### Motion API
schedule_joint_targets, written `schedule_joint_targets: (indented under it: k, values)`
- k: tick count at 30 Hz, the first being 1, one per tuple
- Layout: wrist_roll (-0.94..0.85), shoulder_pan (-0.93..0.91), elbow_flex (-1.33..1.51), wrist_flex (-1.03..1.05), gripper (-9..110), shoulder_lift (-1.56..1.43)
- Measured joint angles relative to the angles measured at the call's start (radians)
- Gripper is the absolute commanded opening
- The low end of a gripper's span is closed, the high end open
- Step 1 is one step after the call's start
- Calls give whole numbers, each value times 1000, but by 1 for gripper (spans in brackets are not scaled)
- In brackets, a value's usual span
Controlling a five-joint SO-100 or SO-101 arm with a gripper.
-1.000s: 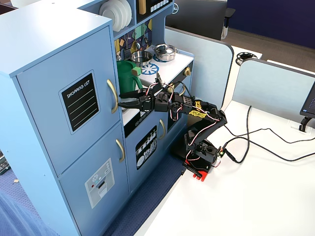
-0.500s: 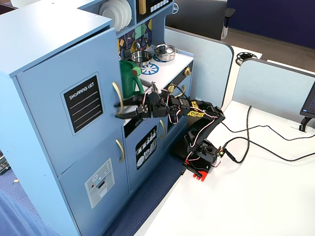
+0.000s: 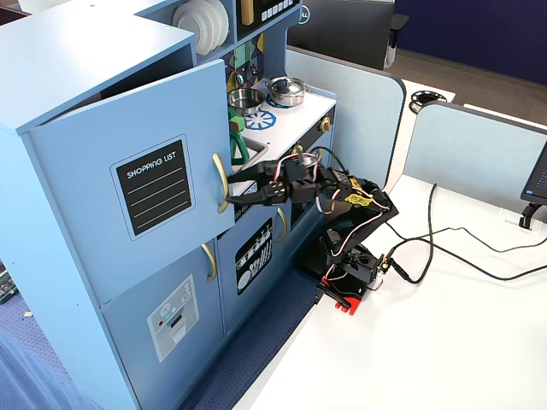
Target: Open the left cabinet door
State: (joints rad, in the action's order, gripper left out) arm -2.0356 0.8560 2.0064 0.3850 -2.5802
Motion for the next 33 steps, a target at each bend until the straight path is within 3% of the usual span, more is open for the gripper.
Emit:
schedule_joint_targets:
  k: [7,16,26,33]
  values:
    - [15,-140,18,212,7,-213]
    - [29,-331,18,267,6,-118]
    - [-57,-250,20,95,5,83]
    - [-112,-78,20,48,5,92]
